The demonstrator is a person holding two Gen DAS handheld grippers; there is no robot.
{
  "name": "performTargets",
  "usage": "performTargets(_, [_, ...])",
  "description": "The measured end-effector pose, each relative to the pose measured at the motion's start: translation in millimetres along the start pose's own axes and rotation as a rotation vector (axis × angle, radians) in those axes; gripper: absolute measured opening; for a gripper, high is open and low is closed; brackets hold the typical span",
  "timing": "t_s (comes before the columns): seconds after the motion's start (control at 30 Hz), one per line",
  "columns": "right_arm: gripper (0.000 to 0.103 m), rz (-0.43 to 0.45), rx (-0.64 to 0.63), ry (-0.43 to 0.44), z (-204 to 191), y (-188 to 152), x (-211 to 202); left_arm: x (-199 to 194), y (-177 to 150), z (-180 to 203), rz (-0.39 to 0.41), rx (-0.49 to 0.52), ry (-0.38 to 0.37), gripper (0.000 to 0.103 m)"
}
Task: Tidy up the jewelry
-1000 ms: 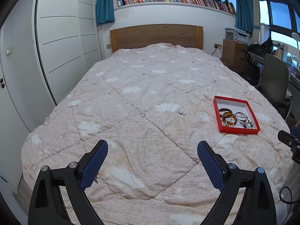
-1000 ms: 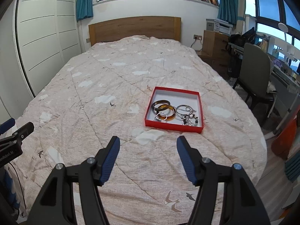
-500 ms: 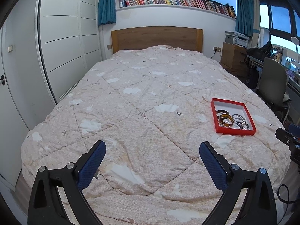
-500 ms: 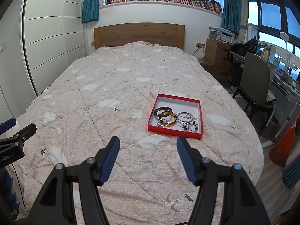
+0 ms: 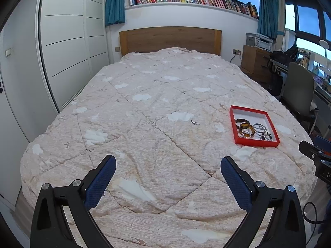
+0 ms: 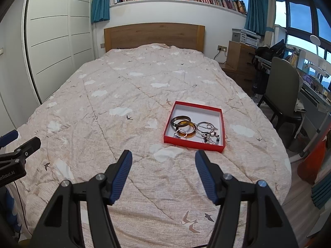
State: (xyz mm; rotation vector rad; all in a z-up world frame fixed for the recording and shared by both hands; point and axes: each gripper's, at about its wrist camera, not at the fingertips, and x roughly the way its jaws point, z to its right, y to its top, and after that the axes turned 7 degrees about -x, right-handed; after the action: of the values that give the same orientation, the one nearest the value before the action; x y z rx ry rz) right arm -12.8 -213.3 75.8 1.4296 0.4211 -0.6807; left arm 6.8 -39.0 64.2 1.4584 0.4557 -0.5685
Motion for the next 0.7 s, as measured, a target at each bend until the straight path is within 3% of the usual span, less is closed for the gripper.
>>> performTargets(0.7, [0.062, -0.038, 0.009, 0.017, 5, -4, 18, 10, 0, 4, -0.03, 0.003, 0.002, 0.1])
